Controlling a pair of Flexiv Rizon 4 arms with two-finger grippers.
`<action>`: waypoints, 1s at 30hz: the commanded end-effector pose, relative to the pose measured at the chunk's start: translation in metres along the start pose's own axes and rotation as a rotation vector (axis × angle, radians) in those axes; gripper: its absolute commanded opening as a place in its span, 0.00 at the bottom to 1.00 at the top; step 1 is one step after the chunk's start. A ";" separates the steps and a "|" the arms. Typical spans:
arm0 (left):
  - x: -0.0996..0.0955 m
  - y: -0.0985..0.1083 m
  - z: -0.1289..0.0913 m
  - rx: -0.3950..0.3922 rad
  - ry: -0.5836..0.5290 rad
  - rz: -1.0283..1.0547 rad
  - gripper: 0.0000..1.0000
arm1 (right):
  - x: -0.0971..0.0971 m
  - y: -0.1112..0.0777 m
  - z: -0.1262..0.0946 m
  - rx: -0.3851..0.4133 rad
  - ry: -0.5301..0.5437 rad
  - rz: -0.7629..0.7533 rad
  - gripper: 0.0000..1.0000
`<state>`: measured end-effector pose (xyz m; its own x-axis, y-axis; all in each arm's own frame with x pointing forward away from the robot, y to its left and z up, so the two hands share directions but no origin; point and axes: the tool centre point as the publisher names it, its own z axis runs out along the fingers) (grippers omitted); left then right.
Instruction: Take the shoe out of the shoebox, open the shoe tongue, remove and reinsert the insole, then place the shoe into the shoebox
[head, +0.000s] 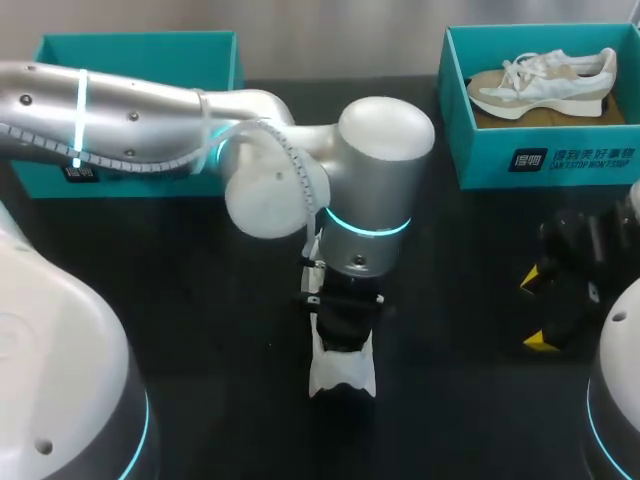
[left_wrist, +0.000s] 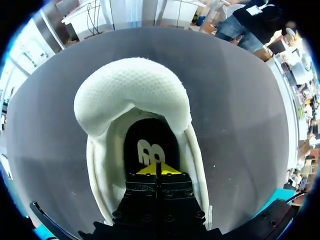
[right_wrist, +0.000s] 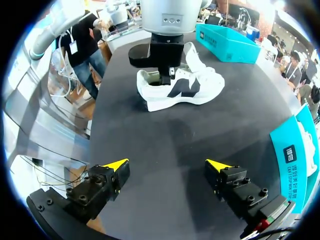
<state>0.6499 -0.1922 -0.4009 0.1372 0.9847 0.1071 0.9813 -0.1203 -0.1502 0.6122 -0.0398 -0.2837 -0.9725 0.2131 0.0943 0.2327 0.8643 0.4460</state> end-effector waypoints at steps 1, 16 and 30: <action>0.006 0.000 -0.013 -0.008 -0.052 0.001 0.00 | 0.001 0.000 0.001 0.003 -0.001 0.000 1.00; -0.010 -0.032 0.007 0.114 -0.057 0.090 0.00 | 0.001 0.000 0.001 0.003 -0.001 0.000 1.00; -0.004 -0.004 -0.010 -0.007 -0.052 0.022 0.00 | 0.001 0.000 0.001 0.003 -0.001 0.000 1.00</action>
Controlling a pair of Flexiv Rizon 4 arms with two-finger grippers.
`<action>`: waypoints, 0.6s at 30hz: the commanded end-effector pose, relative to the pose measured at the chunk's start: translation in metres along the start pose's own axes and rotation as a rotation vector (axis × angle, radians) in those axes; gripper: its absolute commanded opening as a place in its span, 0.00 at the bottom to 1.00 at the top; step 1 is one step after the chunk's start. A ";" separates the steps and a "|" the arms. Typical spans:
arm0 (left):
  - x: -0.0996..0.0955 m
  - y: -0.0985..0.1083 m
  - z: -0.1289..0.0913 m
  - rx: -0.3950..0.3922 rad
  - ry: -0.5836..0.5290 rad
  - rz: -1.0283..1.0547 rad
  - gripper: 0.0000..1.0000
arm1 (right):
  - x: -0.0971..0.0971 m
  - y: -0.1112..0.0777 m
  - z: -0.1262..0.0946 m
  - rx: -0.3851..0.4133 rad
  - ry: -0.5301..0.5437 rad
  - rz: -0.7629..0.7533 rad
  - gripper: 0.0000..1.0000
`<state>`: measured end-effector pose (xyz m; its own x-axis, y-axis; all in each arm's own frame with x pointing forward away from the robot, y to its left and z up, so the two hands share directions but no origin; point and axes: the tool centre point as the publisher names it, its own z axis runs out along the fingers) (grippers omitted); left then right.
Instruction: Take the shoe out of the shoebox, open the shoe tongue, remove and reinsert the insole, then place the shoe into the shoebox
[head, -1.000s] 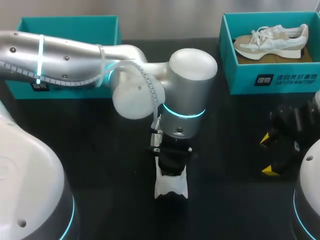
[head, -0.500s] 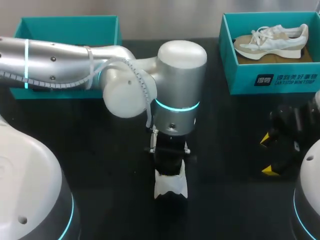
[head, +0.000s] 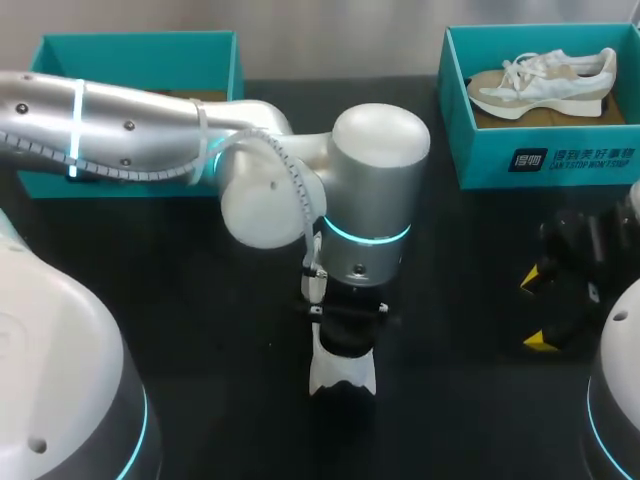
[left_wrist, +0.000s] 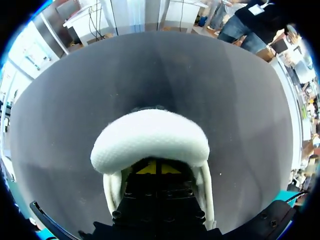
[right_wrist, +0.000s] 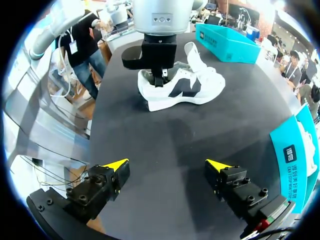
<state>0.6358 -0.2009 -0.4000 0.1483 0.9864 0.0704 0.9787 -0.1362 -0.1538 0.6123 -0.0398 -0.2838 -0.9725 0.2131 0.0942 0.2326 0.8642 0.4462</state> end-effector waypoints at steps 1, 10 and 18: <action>0.006 0.008 -0.015 -0.015 -0.023 0.010 0.00 | 0.001 0.000 0.001 0.003 -0.001 0.001 1.00; 0.004 -0.004 -0.017 0.012 0.008 0.078 0.00 | 0.001 0.000 0.001 0.003 -0.001 0.001 1.00; 0.006 -0.006 -0.017 0.037 -0.003 0.096 0.00 | 0.001 0.000 0.001 0.003 -0.001 0.001 1.00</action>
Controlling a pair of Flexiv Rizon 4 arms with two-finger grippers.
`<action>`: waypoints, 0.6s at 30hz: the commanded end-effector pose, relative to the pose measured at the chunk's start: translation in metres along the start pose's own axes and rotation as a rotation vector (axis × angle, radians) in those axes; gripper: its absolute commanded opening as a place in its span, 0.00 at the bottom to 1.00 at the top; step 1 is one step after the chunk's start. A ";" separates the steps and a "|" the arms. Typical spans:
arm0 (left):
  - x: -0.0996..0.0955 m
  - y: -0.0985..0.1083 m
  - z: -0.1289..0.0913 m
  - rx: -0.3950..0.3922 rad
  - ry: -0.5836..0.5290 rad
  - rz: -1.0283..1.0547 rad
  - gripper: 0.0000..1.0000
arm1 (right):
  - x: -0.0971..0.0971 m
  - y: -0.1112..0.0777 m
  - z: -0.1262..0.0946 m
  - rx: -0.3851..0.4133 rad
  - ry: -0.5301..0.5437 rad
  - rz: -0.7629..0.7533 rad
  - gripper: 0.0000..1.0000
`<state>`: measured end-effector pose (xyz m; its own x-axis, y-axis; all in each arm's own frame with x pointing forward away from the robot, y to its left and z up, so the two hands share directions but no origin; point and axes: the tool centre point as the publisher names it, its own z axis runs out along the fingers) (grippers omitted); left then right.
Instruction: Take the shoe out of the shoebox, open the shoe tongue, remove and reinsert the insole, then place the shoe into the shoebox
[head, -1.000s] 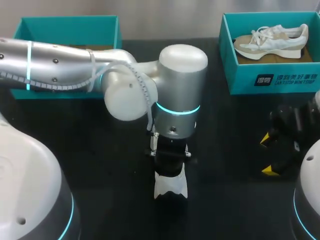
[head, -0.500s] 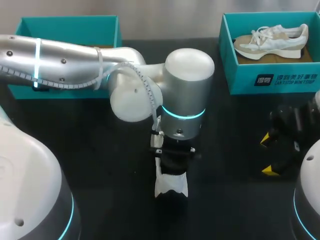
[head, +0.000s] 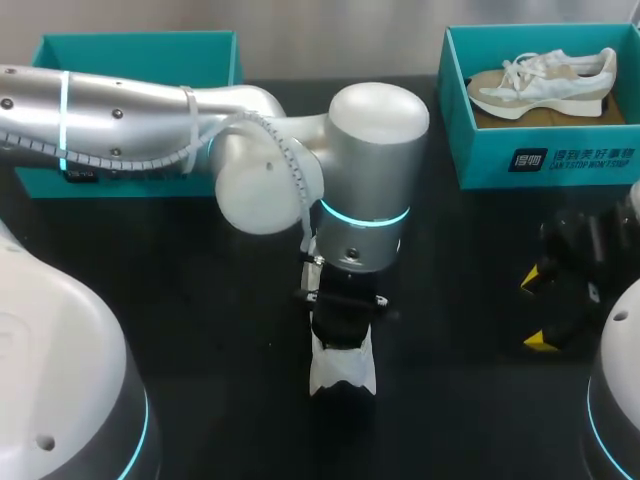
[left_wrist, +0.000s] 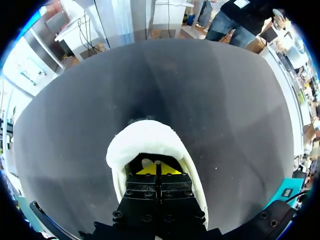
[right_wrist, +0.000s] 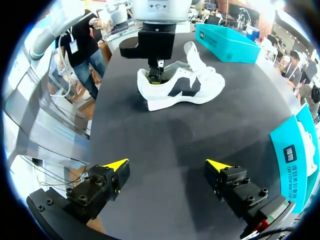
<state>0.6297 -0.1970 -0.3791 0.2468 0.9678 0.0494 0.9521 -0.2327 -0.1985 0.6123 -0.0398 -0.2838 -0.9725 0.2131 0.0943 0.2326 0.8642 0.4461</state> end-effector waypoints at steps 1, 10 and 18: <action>0.001 0.007 0.004 -0.004 0.011 -0.012 0.00 | 0.001 0.000 0.001 0.003 -0.001 0.001 1.00; -0.009 0.028 0.037 -0.002 0.183 -0.027 0.00 | 0.001 0.000 0.001 0.003 -0.001 0.001 1.00; -0.005 0.036 0.034 0.003 0.158 -0.058 0.00 | 0.001 0.000 0.001 0.003 -0.001 0.001 1.00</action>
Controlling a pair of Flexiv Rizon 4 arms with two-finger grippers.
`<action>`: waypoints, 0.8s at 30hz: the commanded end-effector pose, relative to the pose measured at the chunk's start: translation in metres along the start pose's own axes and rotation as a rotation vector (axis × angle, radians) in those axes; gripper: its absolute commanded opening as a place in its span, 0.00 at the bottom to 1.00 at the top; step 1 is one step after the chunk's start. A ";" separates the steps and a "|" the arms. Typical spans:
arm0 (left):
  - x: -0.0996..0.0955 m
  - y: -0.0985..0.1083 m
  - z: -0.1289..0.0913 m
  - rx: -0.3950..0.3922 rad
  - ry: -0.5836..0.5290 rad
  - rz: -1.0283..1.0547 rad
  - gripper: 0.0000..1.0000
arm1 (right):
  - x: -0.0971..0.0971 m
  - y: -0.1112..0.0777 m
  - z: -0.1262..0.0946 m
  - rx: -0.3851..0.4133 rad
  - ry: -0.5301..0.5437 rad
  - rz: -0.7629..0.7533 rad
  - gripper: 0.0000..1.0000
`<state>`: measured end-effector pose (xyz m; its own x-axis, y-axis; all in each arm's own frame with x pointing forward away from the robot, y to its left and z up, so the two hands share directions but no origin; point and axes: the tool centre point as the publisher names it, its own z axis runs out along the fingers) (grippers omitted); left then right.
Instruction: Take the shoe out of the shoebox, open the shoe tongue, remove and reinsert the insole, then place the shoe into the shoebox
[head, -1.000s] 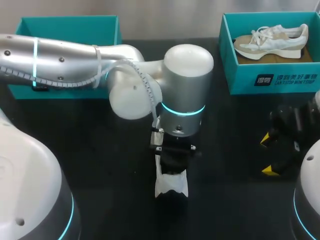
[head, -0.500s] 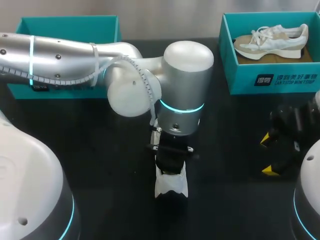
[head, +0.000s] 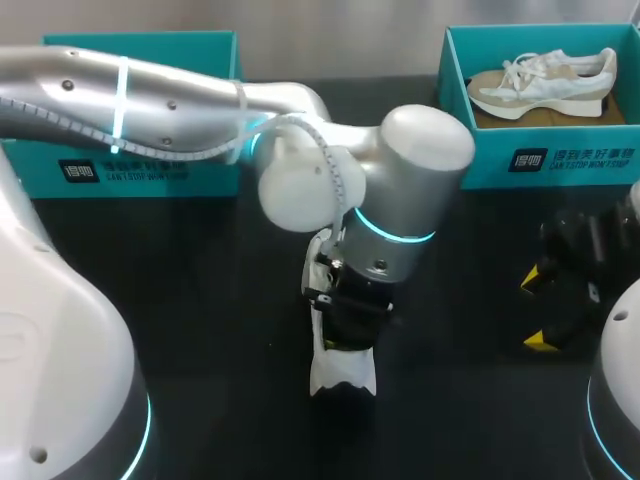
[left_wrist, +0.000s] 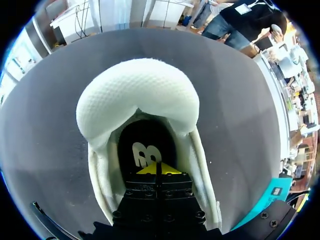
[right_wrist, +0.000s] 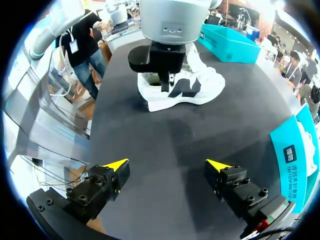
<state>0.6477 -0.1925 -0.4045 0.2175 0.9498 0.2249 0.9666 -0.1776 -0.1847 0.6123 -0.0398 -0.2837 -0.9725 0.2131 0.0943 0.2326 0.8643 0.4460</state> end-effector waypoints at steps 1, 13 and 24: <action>-0.011 0.012 0.004 0.012 -0.021 0.001 0.00 | 0.001 0.000 0.001 0.003 -0.001 0.001 1.00; 0.013 0.002 -0.037 -0.090 -0.143 -0.115 0.00 | 0.001 0.000 0.001 0.003 -0.001 0.001 1.00; 0.015 -0.003 -0.041 -0.175 -0.272 -0.267 0.00 | 0.001 0.000 0.001 0.003 -0.001 0.001 1.00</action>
<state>0.6565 -0.1967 -0.3646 -0.0569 0.9956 0.0742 0.9983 0.0575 -0.0062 0.6123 -0.0398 -0.2837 -0.9725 0.2131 0.0943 0.2326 0.8642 0.4460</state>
